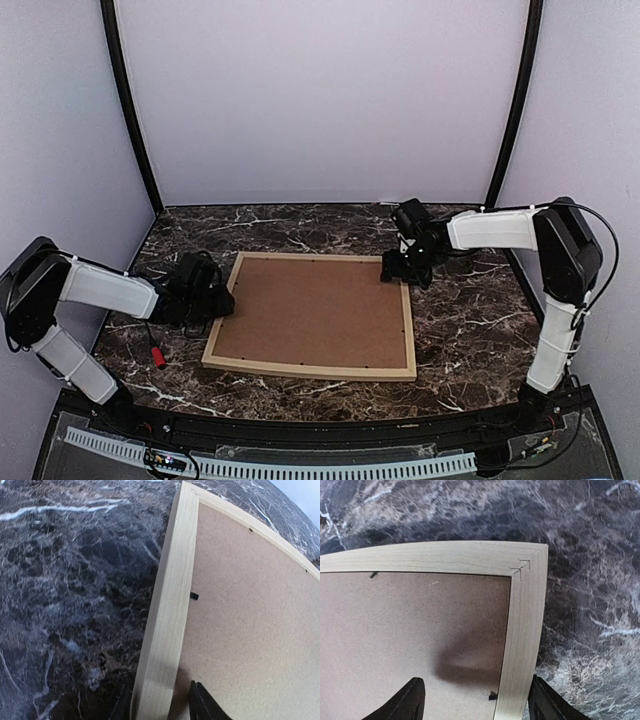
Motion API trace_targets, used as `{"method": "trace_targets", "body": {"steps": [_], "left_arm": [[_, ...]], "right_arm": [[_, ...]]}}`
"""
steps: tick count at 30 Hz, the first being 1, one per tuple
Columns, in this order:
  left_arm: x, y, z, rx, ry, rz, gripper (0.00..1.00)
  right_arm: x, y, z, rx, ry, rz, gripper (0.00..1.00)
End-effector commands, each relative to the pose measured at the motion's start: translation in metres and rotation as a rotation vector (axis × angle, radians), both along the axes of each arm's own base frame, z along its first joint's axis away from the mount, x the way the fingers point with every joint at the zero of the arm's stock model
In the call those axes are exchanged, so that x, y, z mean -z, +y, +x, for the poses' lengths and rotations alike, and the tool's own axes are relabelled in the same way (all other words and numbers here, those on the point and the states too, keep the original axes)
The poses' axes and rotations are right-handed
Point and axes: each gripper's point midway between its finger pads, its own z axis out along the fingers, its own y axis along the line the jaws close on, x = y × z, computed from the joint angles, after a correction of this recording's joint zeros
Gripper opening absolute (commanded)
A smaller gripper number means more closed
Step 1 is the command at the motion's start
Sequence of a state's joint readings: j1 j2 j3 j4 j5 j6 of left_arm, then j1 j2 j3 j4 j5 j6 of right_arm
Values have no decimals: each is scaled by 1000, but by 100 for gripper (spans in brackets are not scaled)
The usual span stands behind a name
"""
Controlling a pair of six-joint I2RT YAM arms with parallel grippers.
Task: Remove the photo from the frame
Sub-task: Rotate the photo frame at the center of the board.
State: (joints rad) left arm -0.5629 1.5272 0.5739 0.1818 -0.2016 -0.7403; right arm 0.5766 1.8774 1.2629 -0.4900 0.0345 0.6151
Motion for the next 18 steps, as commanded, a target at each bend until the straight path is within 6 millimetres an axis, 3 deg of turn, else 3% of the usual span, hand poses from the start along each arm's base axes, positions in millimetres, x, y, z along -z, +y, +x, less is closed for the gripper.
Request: {"method": "trace_targets", "body": {"steps": [1,4,9,16,18], "left_arm": [[46,19,-76,108,327,149,47],[31,24,-71,108,310,203,60],[-11,25,-44,95,190,245,73],[-94,11,15,123,-158,287,82],[-115,6,32,133,-267,309,91]], "right_arm": [[-68,36,40,-80,-217,140,71],[-77,20,43,-58,-243,115,72],[-95,-10,45,-18,-295,60,72],[-113,-27,39,4,-349,33,73],[-114,-28,36,6,-352,40,73]]}}
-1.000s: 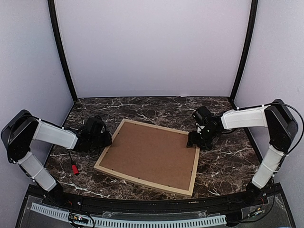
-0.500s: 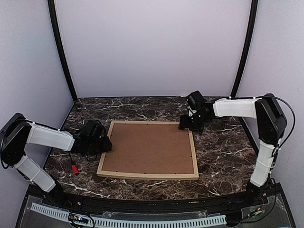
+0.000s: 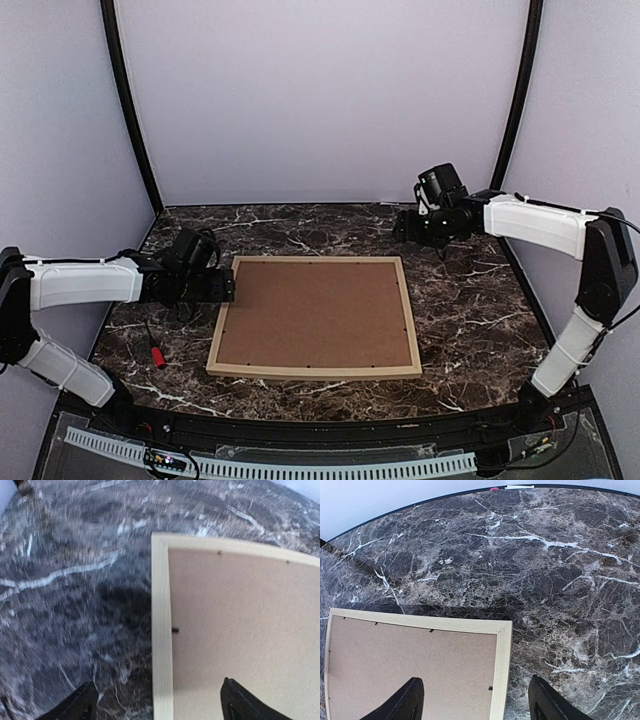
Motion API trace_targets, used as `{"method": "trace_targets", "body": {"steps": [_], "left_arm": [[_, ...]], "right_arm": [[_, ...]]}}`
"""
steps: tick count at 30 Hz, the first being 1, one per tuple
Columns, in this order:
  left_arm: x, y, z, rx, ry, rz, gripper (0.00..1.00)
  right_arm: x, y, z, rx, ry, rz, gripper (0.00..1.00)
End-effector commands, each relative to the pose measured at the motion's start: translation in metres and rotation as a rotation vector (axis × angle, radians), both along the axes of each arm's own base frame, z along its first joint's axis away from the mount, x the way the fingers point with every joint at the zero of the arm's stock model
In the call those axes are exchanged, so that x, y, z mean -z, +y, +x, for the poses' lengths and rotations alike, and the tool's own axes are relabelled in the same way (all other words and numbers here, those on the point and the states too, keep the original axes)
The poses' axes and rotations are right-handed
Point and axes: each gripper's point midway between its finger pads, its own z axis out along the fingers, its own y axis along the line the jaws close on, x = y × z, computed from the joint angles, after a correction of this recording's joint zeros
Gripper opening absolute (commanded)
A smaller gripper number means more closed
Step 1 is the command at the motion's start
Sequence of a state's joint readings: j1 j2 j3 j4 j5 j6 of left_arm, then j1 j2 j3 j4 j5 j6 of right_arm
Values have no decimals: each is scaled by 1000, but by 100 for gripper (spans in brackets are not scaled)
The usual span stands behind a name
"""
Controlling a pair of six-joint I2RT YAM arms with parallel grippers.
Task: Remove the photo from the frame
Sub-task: Rotate the photo frame at the center of the board, then pick up the screwdriver at the corner of the board.
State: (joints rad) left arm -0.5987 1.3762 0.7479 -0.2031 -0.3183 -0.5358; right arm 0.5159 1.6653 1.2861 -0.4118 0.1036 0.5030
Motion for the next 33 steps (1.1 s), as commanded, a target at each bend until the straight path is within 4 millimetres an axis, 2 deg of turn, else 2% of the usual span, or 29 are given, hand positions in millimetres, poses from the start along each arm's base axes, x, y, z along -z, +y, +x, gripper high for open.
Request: {"method": "trace_targets", "body": {"steps": [1,2,5,9,15,16,17,26,29,33], "left_arm": [[-62,-4,44,47,-288,80,97],[-73,1,56,-1,-358,103,98],[-84,12,79,-49,-442,164,99],[-77,8,114,-14,-467,141,99],[-69,3,150,37,-471,196,99],[-74,4,158,39,-479,204,99],[-63,3,162,50,-451,220,99],[-34,-7,199,113,-387,290,99],[-37,-12,207,132,-406,285,98],[-64,-24,218,174,-495,274,99]], "right_arm": [[-2,-7,-6,6,-27,-15,73],[-3,-8,-7,7,-29,-12,73],[-2,-12,-12,10,-28,-15,73],[2,-17,-20,14,-24,-19,74],[5,-21,-26,17,-19,-21,74],[5,-21,-26,17,-18,-20,74],[6,-20,-27,16,-16,-19,74],[7,-20,-26,11,-10,-26,74],[6,-20,-25,10,-10,-37,74],[1,-19,-23,4,-12,-39,74]]}}
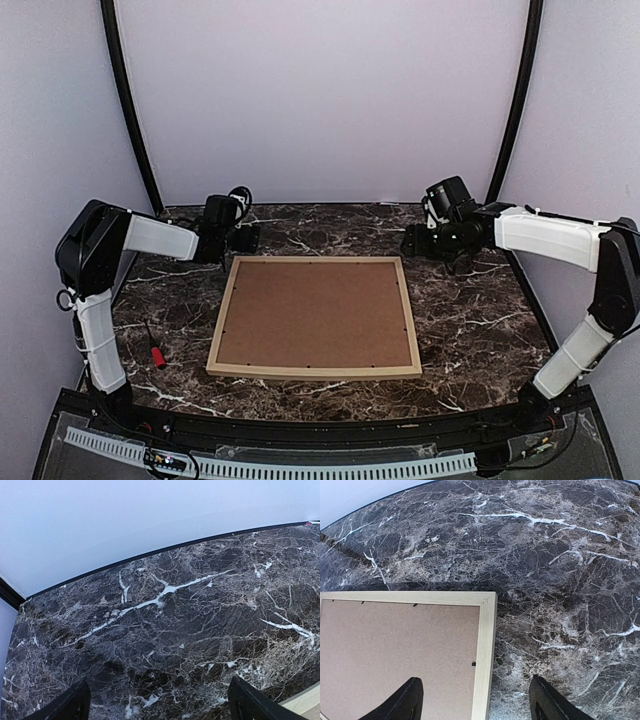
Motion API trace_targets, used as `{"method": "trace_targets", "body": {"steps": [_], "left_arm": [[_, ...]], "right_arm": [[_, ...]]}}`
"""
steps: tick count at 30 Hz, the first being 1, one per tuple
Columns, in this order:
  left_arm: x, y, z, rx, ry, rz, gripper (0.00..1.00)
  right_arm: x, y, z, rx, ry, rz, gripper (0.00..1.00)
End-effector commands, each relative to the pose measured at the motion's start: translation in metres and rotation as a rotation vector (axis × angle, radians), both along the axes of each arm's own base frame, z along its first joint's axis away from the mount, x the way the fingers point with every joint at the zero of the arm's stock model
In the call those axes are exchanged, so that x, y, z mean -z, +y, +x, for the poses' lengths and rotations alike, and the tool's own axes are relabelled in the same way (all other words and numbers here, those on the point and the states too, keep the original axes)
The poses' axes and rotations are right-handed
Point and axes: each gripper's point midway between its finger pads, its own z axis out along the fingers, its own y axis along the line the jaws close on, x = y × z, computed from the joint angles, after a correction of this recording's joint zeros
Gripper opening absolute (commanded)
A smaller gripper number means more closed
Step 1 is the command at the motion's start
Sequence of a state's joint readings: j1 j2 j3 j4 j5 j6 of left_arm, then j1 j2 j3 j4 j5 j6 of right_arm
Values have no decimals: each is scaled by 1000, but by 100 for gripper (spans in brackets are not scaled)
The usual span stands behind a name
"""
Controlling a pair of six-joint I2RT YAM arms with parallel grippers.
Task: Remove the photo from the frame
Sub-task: Pick up the screwdriver at the corner of the board.
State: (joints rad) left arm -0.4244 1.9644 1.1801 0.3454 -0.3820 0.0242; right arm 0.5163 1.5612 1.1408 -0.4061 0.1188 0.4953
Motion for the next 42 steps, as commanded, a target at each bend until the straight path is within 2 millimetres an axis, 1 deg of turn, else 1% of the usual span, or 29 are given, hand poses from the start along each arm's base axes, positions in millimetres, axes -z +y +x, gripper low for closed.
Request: {"method": "trace_targets", "body": {"steps": [1,2,4,6,7,8,10,13,14,15,16,17,18,19,20,21,22,23,25,26,27,28,29,32,33,34,36,39,42], "left_arm": [[-57,-11,19,56,-132,-2,99],[-64,-10,19,51,-142,0,99],[-87,-5,20,27,-163,-1,99],[-115,3,10,-3,-194,-25,99],[-120,9,5,-23,-195,-22,99],[-131,15,-3,-42,-199,-35,99],[-142,34,-18,-124,-190,-33,99],[-142,56,-39,-208,-120,-55,99],[-136,65,-53,-248,-60,-67,98],[-133,71,-59,-272,-30,-75,97],[-124,77,-74,-304,35,-93,96],[-119,80,-82,-320,65,-104,95],[-110,86,-99,-350,116,-126,94],[-106,89,-108,-367,142,-137,94],[-98,96,-128,-402,193,-158,93],[-94,100,-138,-424,218,-166,93],[-87,107,-158,-464,266,-184,93],[-86,111,-171,-479,281,-196,93],[-72,124,-210,-565,386,-212,93],[-69,127,-220,-583,410,-217,92],[-62,132,-241,-620,462,-228,92],[-59,133,-250,-637,488,-238,91],[-52,135,-267,-663,530,-266,90],[-36,131,-295,-676,605,-340,81],[-29,132,-310,-699,633,-372,80],[-26,133,-317,-711,644,-385,79],[-15,137,-339,-748,672,-422,77],[-2,136,-358,-785,704,-485,74],[15,141,-377,-841,727,-506,72]], "right_arm": [[-14,1,6,-2,-32,-8,74],[-16,1,6,-4,-35,-5,74],[-20,5,6,-19,-41,10,75],[-24,15,5,-59,-46,52,75],[-26,21,4,-84,-45,78,75],[-28,27,5,-101,-48,97,75],[-34,40,4,-145,-51,130,76],[-41,54,5,-177,-62,133,76],[-42,58,5,-185,-63,131,76],[-43,62,5,-193,-64,131,76],[-45,65,5,-200,-67,133,76],[-45,69,5,-208,-67,138,76],[-45,72,5,-214,-68,144,76],[-45,76,4,-224,-68,151,76],[-44,80,3,-231,-67,158,76],[-42,83,2,-239,-64,162,76],[-40,86,1,-245,-60,166,76],[-38,89,0,-252,-57,170,76],[-32,94,-3,-263,-47,175,76],[-29,96,-4,-269,-42,177,76],[-26,98,-5,-274,-37,179,76],[-24,100,-7,-277,-32,182,76],[-22,100,-8,-277,-29,186,76],[-16,102,-14,-283,-18,194,76],[-13,101,-16,-282,-11,197,76],[-10,101,-18,-283,-8,198,76],[-5,98,-23,-281,2,199,76],[-1,93,-30,-274,6,203,76],[4,89,-35,-270,13,207,76]]}}
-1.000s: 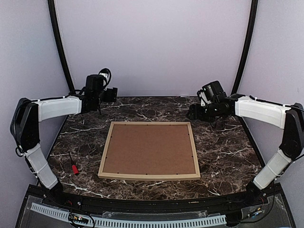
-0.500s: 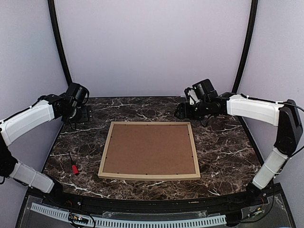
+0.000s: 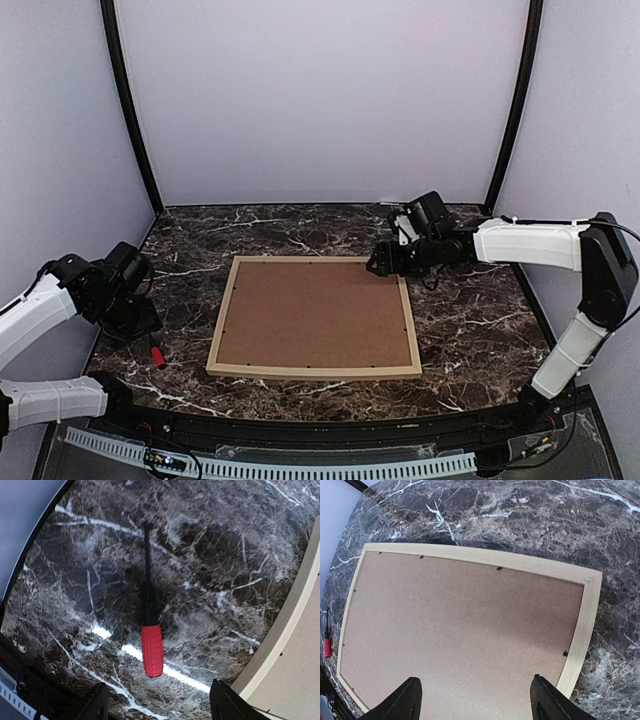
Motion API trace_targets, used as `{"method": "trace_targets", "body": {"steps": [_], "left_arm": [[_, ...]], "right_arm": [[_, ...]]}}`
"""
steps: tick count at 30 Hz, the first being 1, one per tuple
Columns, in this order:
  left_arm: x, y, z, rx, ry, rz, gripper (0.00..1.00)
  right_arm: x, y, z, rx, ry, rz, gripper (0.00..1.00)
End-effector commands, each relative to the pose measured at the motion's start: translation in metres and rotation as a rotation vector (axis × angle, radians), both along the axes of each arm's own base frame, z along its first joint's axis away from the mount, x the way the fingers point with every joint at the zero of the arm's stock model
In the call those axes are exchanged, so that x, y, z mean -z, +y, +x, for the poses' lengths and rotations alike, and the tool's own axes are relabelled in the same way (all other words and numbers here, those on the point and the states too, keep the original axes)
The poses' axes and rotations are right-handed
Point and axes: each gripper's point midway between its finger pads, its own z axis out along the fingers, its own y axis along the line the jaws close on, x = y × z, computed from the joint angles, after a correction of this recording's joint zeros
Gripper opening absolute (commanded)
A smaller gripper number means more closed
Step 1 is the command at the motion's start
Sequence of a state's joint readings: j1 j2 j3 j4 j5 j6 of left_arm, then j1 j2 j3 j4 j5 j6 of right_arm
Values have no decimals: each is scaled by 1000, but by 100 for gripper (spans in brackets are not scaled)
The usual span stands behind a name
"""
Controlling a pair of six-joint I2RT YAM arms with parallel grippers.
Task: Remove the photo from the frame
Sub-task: Pick up the screwdriver at the corner of the board.
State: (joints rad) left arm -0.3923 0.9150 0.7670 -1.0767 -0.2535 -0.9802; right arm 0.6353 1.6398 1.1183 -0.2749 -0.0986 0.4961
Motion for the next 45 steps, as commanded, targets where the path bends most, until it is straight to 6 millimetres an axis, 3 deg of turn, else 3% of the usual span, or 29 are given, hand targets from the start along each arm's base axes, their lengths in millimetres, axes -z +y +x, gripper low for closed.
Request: {"method": "trace_targets", "body": {"steps": [1,5,11,22,28,37,45], "left_arm": [[25,1,-35,-132,92,-74,68],[40,-10,-33,-124,88,-138,56],[51,-20,-15,-107,36,-173,56],[76,3,-11,-144,46,-26,56],[83,1,-3,-100,9,-26,53],[95,-4,-1,-93,-17,-62,42],[99,-3,0,-93,-22,-54,30]], "right_arm": [[-14,2,-6,-1,-38,58,76],[-9,-2,-11,2,-28,56,76],[-8,-7,-19,2,-26,57,76],[-6,-18,-37,6,-7,63,76],[-1,-25,-46,10,21,45,76],[47,-58,-63,99,143,-133,75],[80,-69,-70,102,221,-255,51]]}}
